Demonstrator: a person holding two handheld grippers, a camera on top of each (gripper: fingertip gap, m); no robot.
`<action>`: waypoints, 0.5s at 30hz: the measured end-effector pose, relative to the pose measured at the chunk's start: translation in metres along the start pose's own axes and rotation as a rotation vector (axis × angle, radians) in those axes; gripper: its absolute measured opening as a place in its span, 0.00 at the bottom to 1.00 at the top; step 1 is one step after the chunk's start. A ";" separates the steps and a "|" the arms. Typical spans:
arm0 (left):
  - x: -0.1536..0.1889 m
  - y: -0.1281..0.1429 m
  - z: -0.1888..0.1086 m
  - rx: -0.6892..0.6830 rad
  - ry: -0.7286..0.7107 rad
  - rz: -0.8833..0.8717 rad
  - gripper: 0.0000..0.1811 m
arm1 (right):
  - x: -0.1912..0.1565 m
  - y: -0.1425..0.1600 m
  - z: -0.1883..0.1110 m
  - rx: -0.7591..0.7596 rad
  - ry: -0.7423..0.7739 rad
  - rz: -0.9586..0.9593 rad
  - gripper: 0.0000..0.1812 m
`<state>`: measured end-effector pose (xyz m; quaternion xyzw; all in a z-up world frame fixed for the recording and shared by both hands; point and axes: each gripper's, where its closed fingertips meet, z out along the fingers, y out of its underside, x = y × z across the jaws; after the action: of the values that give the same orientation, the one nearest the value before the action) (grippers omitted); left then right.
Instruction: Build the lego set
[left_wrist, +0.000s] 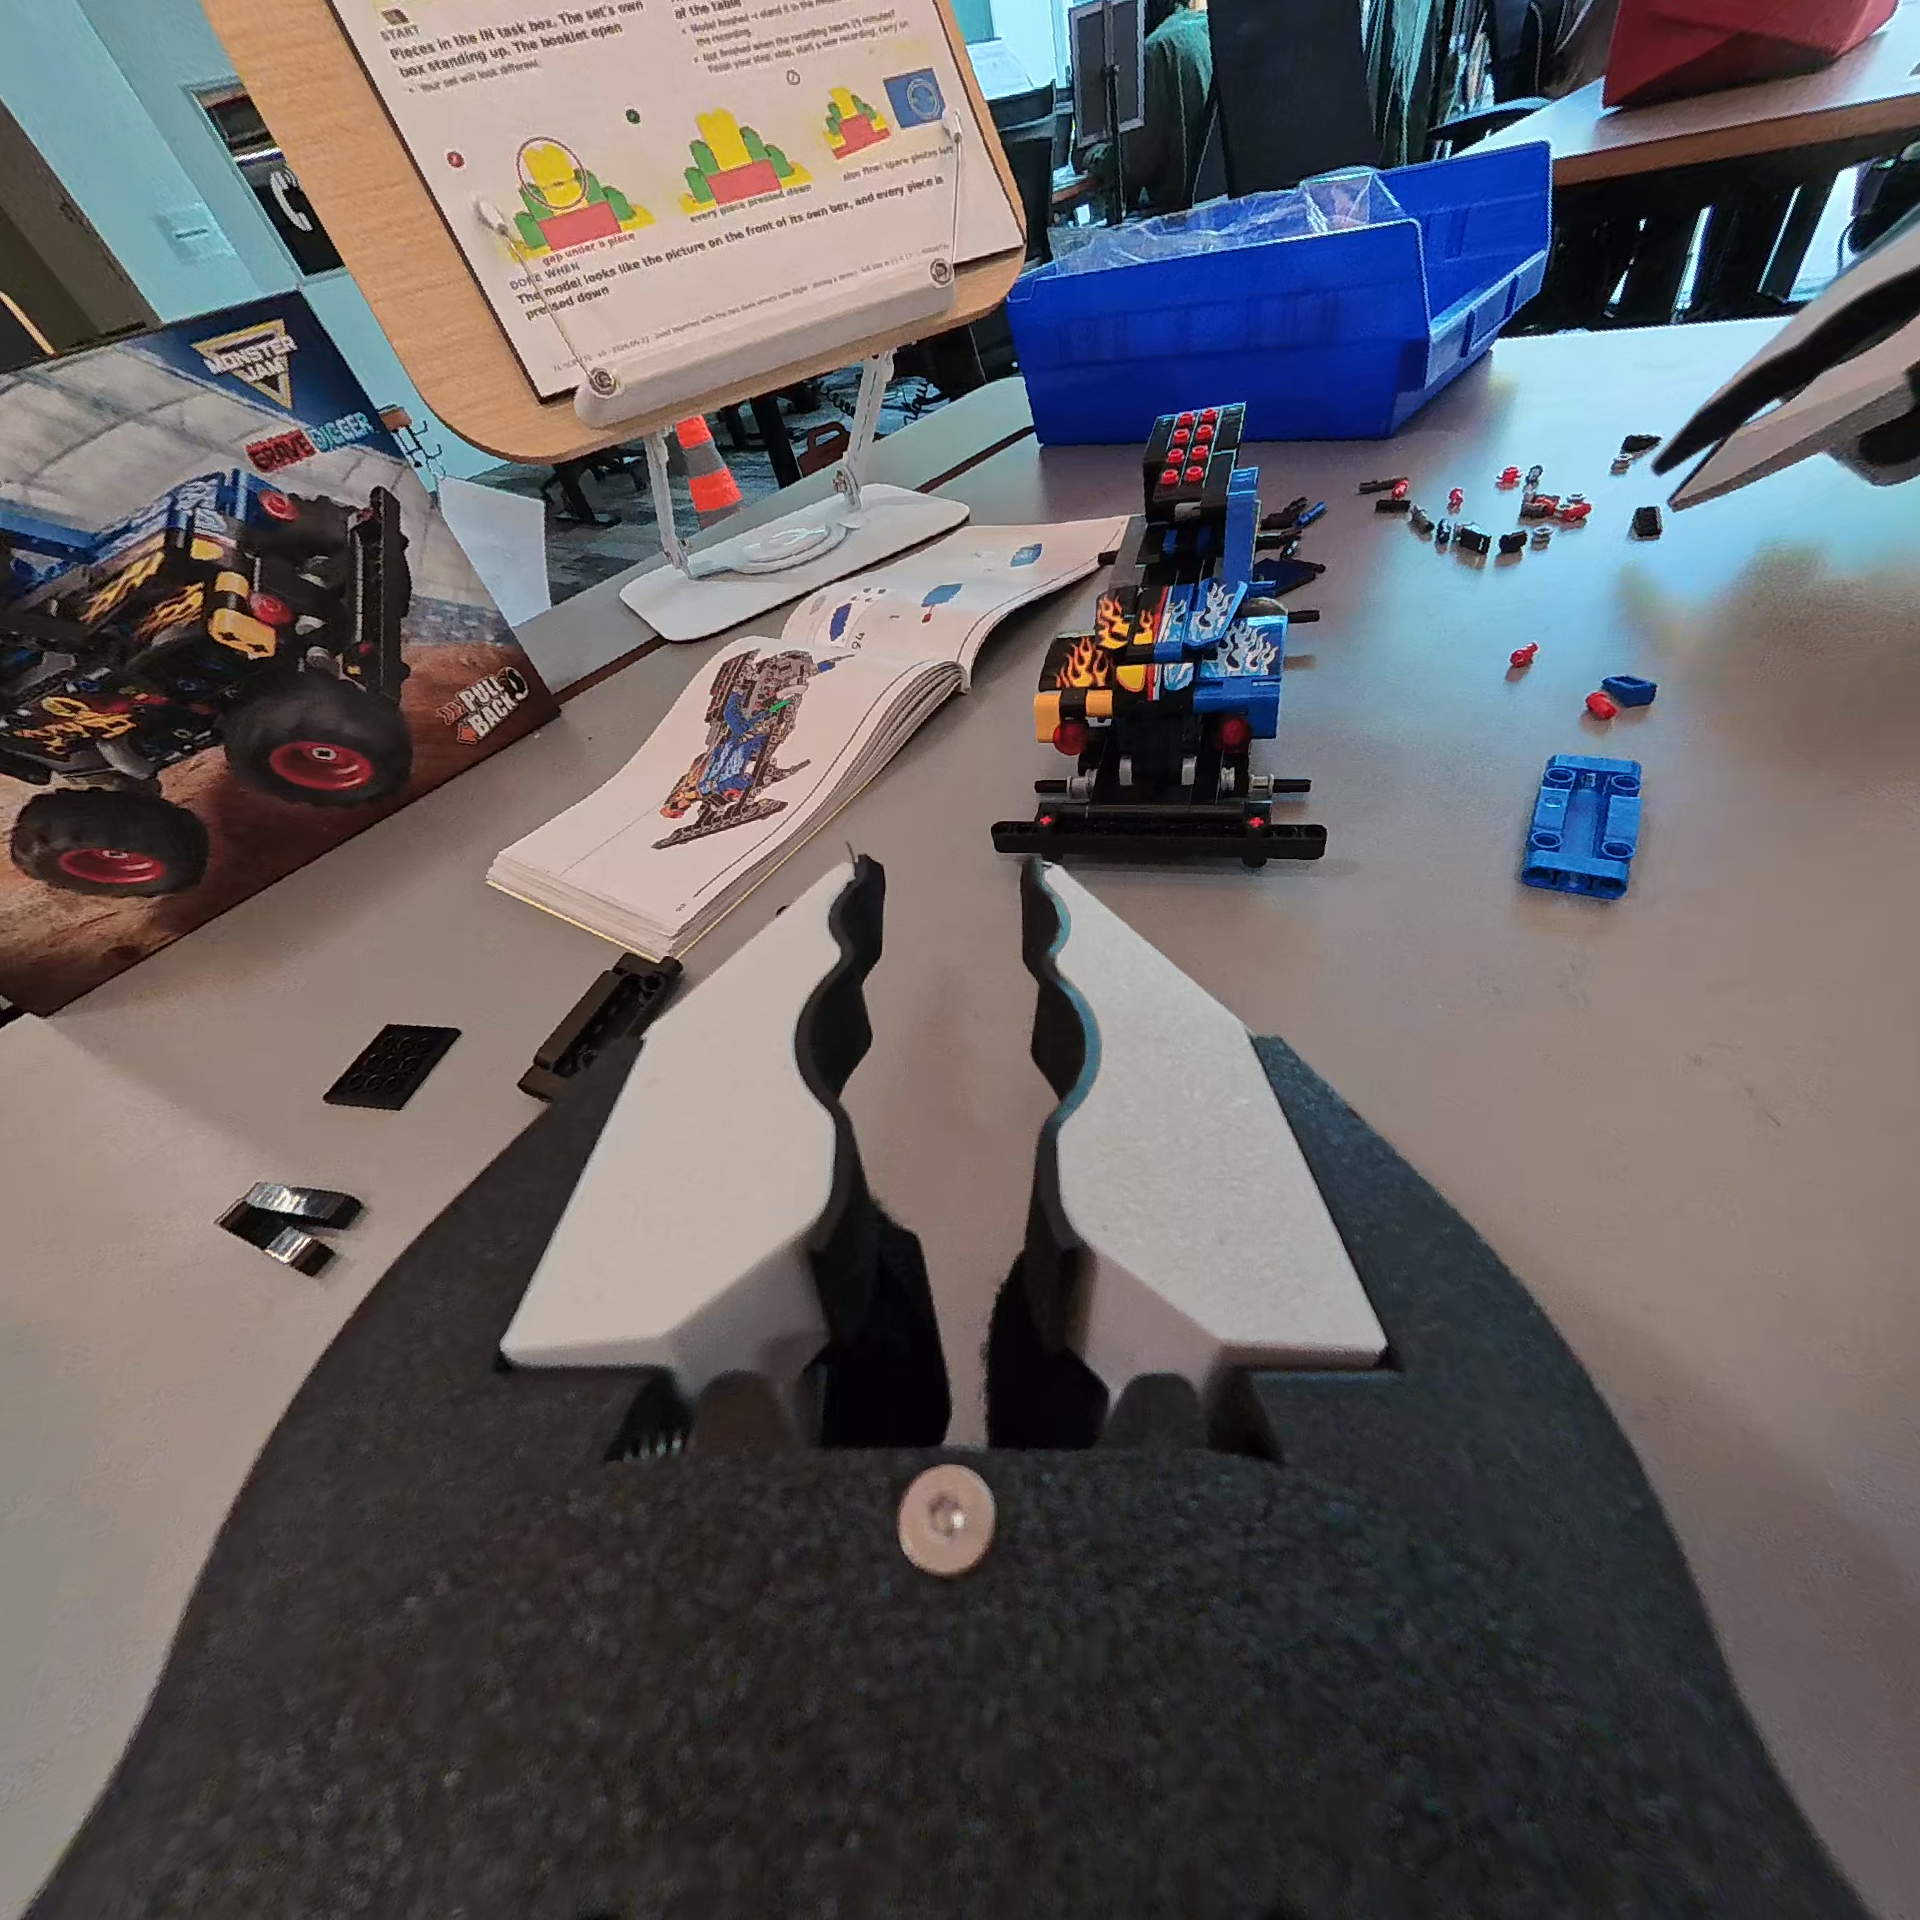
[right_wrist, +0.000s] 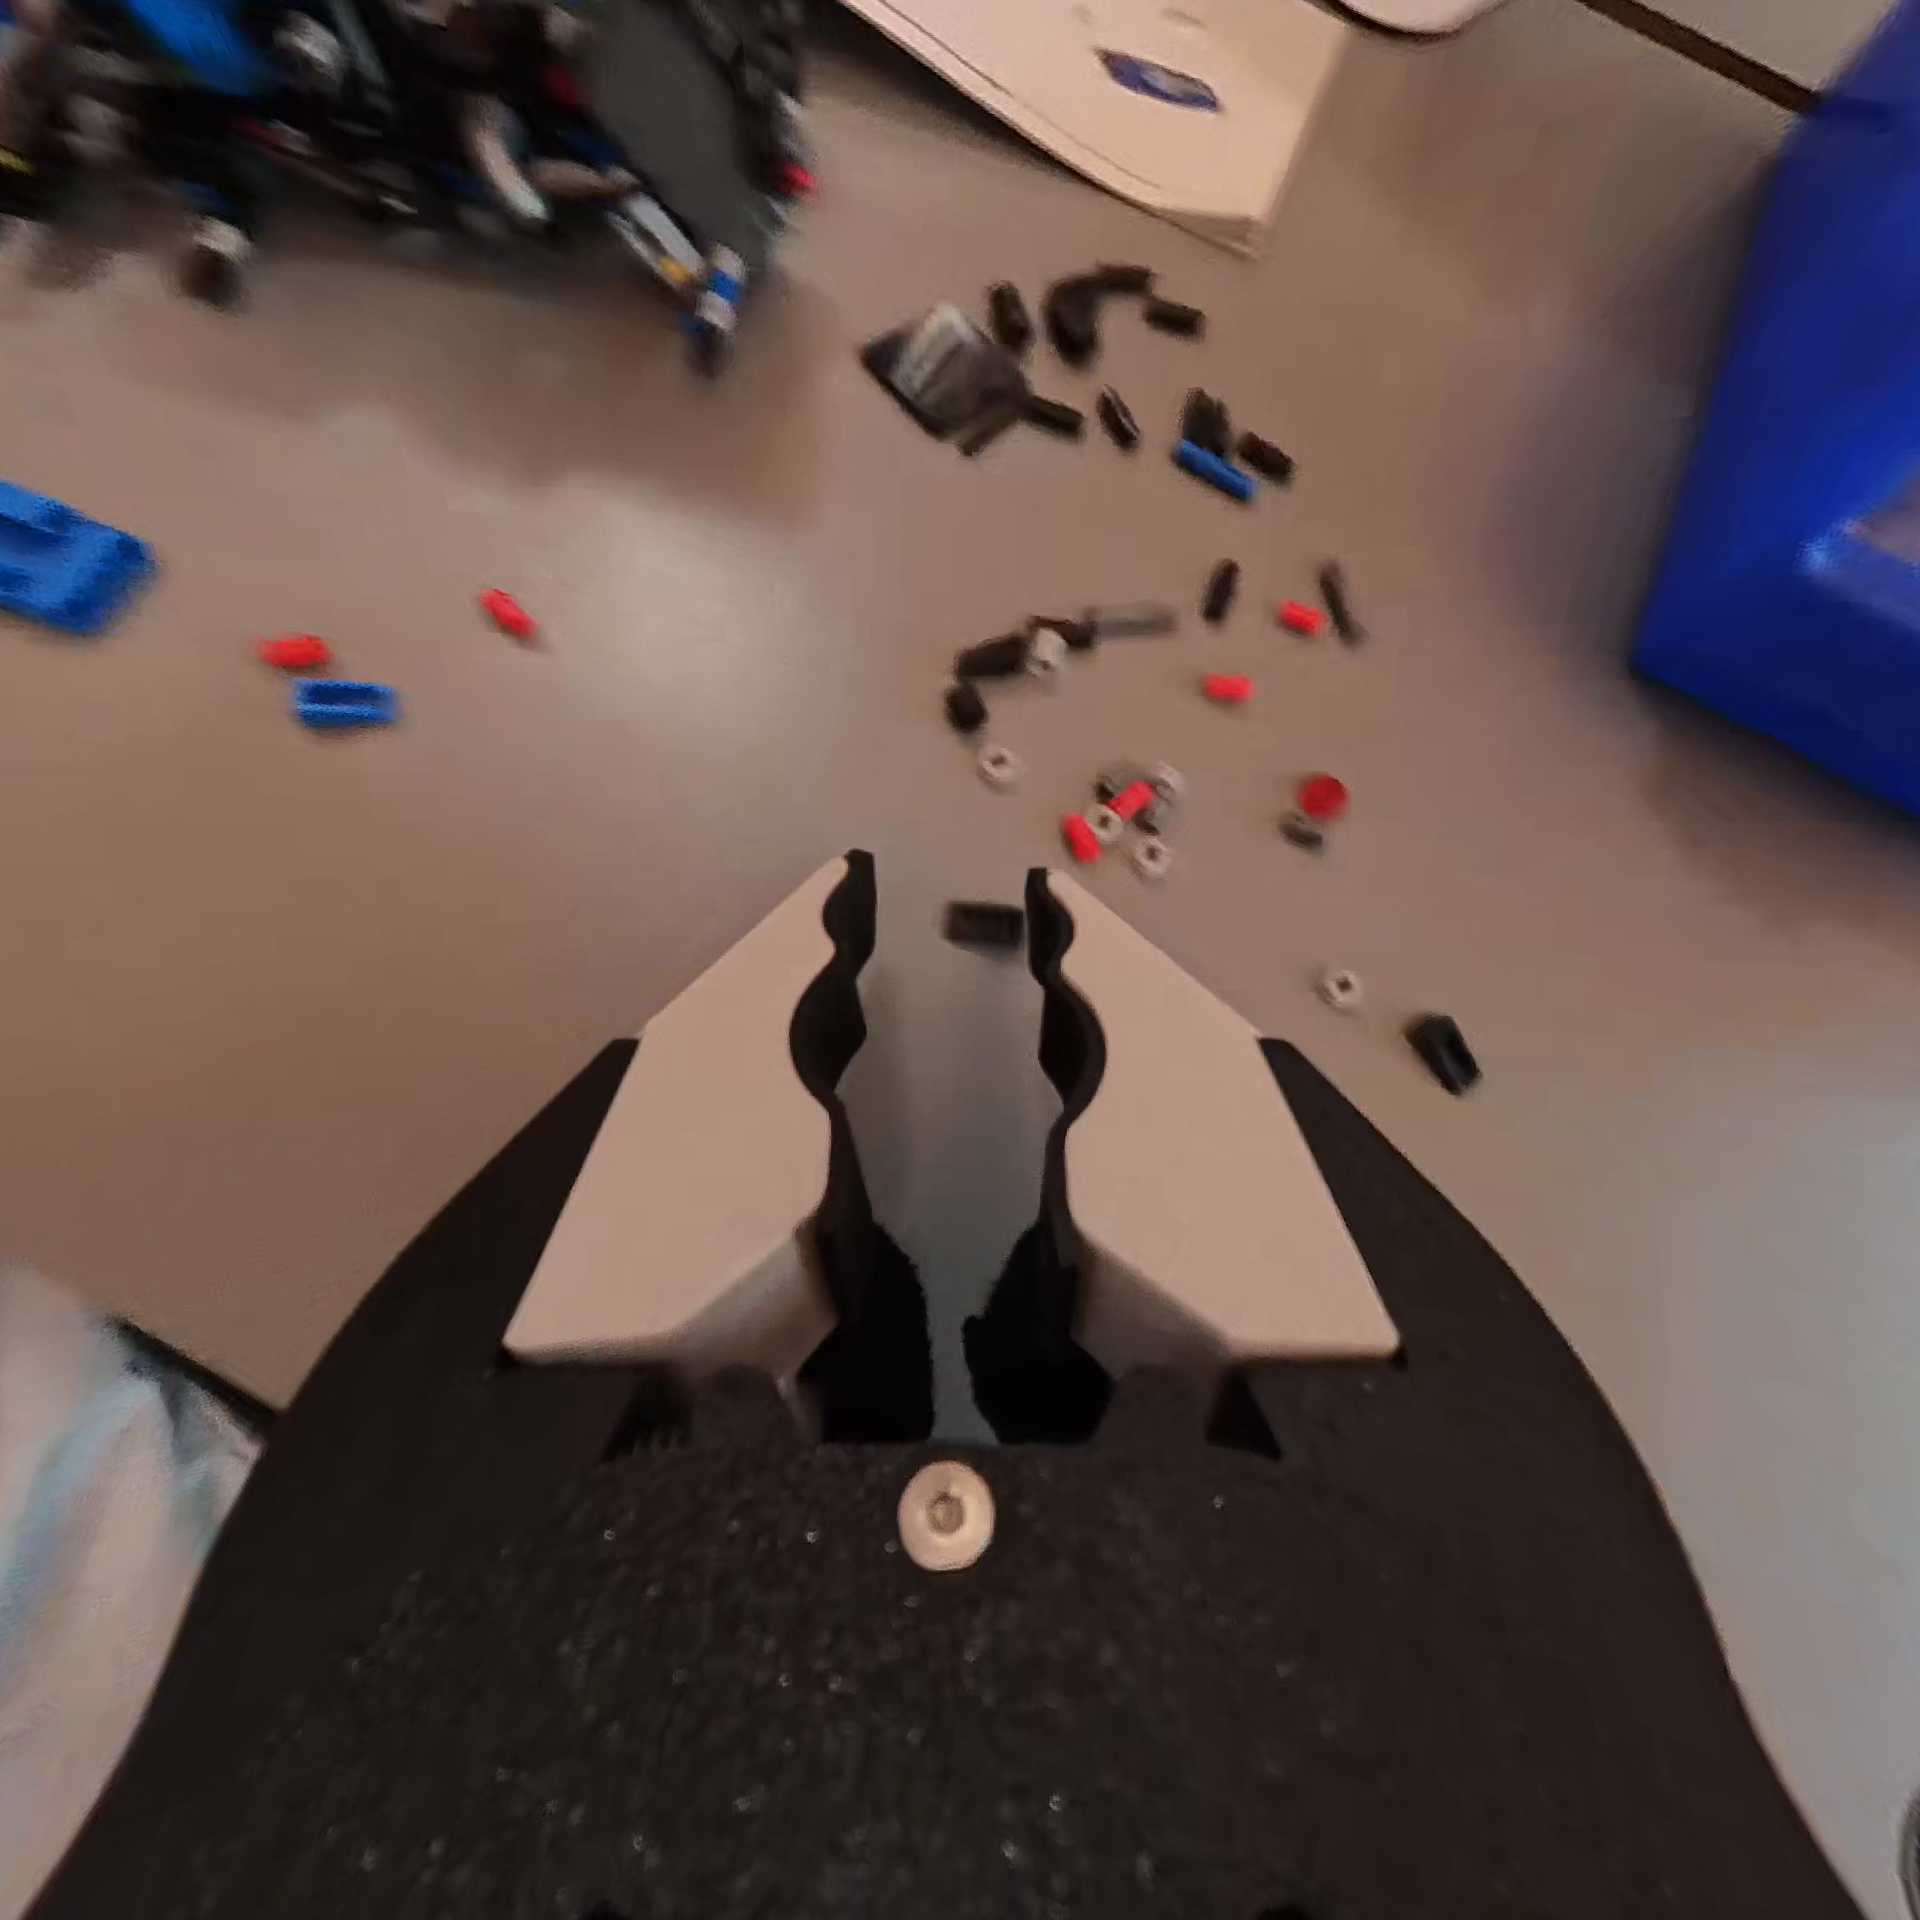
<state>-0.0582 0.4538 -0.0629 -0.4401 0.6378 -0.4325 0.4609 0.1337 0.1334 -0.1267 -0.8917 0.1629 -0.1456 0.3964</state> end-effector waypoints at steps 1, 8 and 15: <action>0.000 0.000 0.000 0.001 -0.001 0.001 0.14 | 0.005 0.004 0.000 -0.005 0.014 0.014 0.16; -0.001 -0.001 -0.001 0.007 -0.004 -0.005 0.14 | 0.012 0.016 0.009 -0.036 0.033 0.012 0.14; -0.001 -0.001 -0.001 0.006 -0.004 -0.005 0.14 | 0.012 0.015 0.010 -0.039 0.030 -0.031 0.09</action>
<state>-0.0586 0.4548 -0.0621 -0.4411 0.6347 -0.4346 0.4624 0.1455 0.1256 -0.1432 -0.8993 0.1577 -0.1621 0.3742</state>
